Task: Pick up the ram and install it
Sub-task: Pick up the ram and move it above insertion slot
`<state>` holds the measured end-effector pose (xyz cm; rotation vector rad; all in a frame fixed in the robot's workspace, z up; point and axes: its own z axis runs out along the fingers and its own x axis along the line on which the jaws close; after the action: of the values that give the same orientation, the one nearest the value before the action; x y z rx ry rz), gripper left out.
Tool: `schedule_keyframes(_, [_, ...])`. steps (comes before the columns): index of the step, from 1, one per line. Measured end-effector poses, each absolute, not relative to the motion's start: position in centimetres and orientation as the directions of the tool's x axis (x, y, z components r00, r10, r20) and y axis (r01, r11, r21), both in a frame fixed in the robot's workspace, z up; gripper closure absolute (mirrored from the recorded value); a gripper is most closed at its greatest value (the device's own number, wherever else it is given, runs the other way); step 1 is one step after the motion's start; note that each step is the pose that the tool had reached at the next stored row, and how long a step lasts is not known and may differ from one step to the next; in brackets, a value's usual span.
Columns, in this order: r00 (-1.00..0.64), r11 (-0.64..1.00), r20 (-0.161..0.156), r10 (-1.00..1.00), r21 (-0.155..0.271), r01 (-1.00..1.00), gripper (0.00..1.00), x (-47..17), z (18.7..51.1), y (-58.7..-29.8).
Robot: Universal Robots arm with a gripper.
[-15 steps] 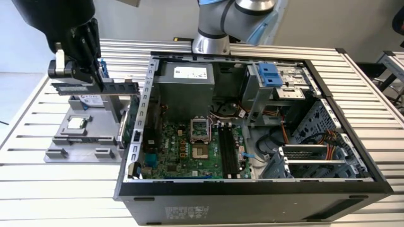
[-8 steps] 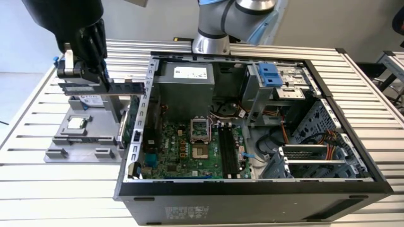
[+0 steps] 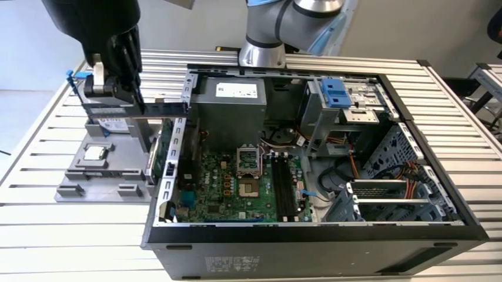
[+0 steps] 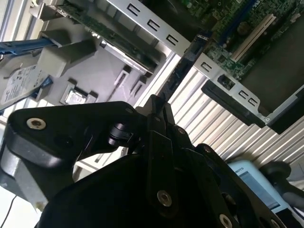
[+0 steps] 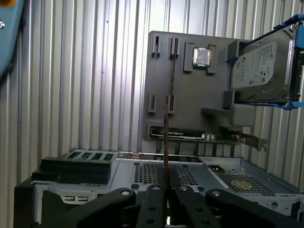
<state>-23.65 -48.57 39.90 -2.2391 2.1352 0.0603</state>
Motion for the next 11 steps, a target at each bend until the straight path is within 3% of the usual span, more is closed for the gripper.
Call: schedule_keyframes(11, [0.051, -0.051, -0.061, -0.997, -0.007, -0.999, 1.0, -22.0, 39.9, -48.6])
